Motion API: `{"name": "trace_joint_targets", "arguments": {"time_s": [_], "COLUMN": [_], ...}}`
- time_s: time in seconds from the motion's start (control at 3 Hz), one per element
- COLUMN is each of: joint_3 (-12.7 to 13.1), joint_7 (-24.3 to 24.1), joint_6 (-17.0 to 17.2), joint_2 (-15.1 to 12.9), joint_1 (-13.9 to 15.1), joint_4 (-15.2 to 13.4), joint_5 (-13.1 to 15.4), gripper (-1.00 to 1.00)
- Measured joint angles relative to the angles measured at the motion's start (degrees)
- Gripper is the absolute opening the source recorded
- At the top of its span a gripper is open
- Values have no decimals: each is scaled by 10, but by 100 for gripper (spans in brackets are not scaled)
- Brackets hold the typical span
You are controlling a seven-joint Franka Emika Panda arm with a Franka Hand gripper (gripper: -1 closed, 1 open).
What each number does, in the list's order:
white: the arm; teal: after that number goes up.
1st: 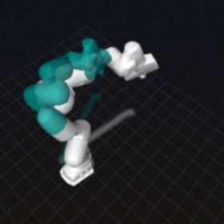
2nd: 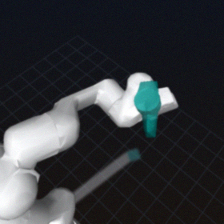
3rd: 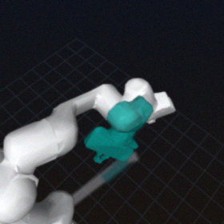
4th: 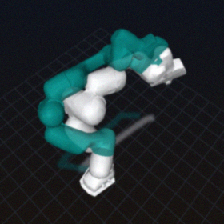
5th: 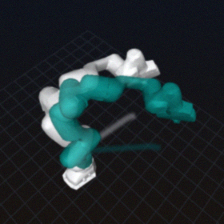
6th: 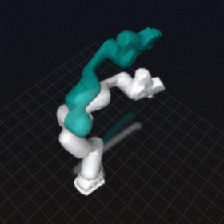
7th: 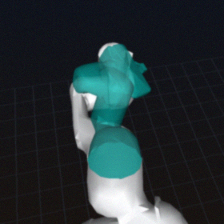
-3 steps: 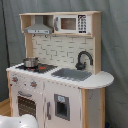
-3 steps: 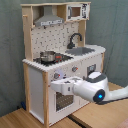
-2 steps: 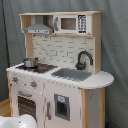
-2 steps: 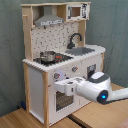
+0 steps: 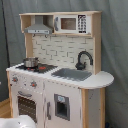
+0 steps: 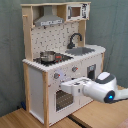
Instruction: Play with the kitchen
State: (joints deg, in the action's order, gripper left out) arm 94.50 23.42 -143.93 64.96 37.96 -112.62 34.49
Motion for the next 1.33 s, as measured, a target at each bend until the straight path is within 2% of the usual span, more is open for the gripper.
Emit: {"name": "trace_joint_targets", "arguments": {"time_s": [0.33,0.67,1.33], "joint_3": [-14,-33,-69], "joint_7": [-12,-27,-42], "joint_6": [-17,-39,-69], "joint_2": [1,5,20], "joint_1": [-32,-75,-146], "joint_4": [-46,-106,-198], "joint_5": [12,29,48], "gripper": [100,100,100]}}
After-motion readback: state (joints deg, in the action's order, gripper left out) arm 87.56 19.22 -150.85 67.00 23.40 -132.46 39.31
